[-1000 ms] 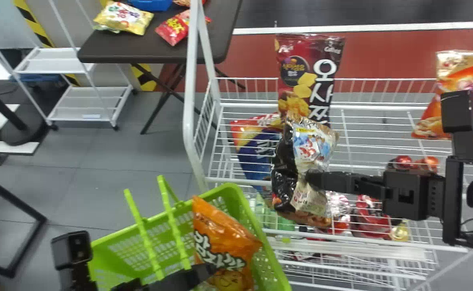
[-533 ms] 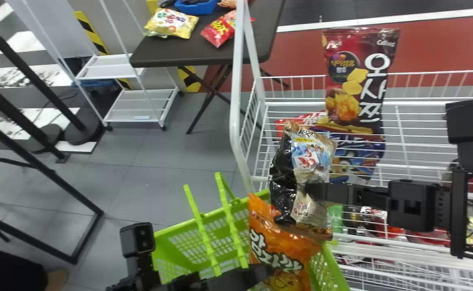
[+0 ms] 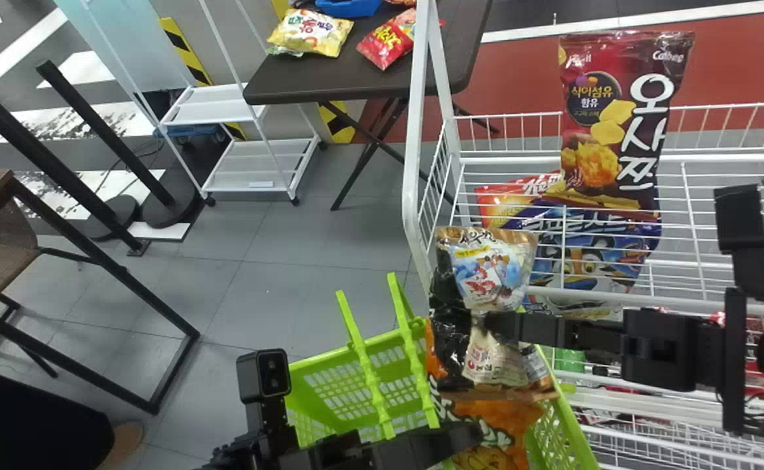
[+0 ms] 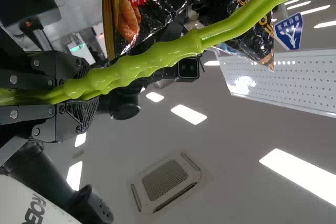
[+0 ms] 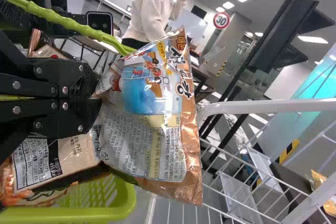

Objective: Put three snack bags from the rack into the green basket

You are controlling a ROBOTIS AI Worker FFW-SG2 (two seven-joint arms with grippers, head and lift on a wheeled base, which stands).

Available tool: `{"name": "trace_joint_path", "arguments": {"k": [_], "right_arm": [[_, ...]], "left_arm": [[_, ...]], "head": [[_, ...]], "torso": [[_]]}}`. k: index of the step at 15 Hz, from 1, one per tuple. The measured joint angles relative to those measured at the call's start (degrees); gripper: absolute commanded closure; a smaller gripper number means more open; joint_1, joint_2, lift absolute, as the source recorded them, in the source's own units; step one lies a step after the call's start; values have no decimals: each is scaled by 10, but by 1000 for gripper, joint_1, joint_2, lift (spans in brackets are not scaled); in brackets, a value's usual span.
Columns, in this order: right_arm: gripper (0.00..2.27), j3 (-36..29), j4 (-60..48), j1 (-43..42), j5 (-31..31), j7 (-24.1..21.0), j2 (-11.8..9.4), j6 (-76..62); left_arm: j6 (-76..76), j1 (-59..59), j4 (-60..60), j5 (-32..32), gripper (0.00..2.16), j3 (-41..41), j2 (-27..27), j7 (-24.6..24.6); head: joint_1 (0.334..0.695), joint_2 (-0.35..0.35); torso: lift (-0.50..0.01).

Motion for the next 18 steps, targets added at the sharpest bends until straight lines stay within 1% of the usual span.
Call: {"name": "trace_joint_path", "arguments": {"k": [3,5,10,14,15,16,17,18], "right_arm": [[2246,2,21,-1,-16,2,4,-5],[2246,3,28,3,-10,2,6,-11],[2246,9,28,22,8,6,-5,2],[2246,56,30,23,37,7,-9,8],[2165,68,31,23,42,4,-9,7],[1936,77,31,23,48,-2,-8,7],[1227,82,33,22,54,-6,-8,8],[272,87,35,22,59,-8,-9,8]], "left_arm": [[0,0,0,0,2148,0,0,0],[4,0,-3,1,2148,2,0,0],[14,0,-4,12,2148,19,1,0],[16,0,-5,18,2148,18,0,0],[16,0,-5,18,2145,18,0,0],[16,0,-5,18,2148,18,0,0],[16,0,-4,19,2148,19,0,-1],[16,0,-4,19,2148,19,0,-1]], "head": [[695,350],[695,350],[695,350],[695,350],[695,350],[695,350],[695,350],[695,350]], "torso": [[0],[0],[0],[0],[0],[0],[0],[0]]}}
